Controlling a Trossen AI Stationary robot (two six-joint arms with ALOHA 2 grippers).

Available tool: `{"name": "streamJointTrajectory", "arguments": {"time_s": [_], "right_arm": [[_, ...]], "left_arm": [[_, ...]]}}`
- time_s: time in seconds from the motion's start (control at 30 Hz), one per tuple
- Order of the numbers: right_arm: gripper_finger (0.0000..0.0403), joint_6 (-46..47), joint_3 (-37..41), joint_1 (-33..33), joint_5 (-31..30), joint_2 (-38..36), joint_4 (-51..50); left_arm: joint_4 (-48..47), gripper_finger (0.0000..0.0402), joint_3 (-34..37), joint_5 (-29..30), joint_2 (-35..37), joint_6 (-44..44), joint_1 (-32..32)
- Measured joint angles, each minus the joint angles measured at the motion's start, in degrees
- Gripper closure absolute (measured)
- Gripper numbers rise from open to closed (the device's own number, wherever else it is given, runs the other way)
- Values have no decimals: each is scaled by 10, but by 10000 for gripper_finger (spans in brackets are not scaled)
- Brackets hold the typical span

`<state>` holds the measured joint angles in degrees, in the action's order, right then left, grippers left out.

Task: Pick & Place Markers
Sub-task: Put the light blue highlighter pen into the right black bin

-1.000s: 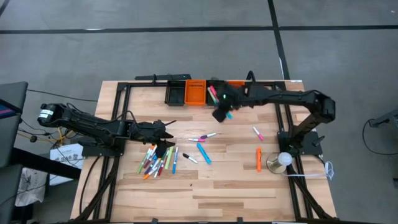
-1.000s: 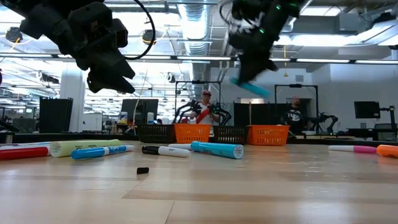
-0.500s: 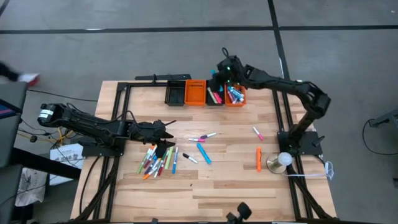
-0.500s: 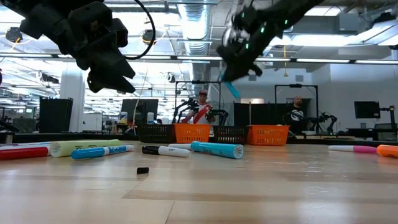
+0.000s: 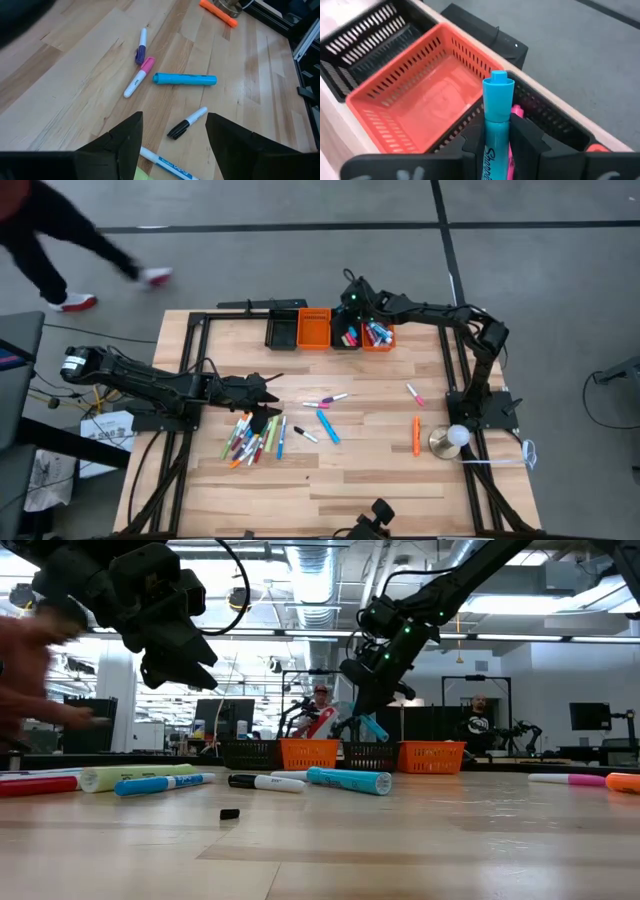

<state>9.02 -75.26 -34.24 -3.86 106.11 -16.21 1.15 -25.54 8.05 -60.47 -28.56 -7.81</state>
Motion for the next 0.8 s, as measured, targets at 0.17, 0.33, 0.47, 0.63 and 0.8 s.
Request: {"name": "streamJointTrajectory", "arguments": {"time_s": [0.17, 0.33, 0.47, 0.63, 0.8], "right_arm": [[339, 0, 0, 1, 0, 0, 0], [323, 0, 0, 1, 6, 0, -3], [294, 0, 0, 1, 16, 0, -19], [257, -2, 0, 2, 19, 0, -35], [237, -5, 0, 8, 39, -17, -55]], "left_arm": [[0, 188, 0, 0, 0, 0, 0], [0, 188, 0, 0, 0, 0, 0], [0, 188, 0, 0, 0, 0, 0], [0, 188, 0, 0, 0, 0, 0], [0, 188, 0, 0, 0, 0, 0]]}}
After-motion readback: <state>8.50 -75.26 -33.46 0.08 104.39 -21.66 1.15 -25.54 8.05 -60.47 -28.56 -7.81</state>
